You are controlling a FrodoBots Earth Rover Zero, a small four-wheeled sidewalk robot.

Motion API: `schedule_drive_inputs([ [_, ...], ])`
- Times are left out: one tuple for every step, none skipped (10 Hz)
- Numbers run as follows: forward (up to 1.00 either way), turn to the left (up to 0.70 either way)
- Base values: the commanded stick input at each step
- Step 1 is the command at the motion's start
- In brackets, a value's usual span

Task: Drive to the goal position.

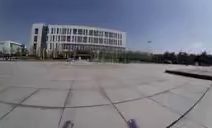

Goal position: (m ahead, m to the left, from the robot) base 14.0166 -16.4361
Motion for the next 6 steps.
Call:
schedule_drive_inputs([
  [1.0,0.0],
  [1.0,0.0],
  [1.0,0.0],
  [1.0,0.0],
  [1.0,-0.1],
  [1.0,-0.37],
])
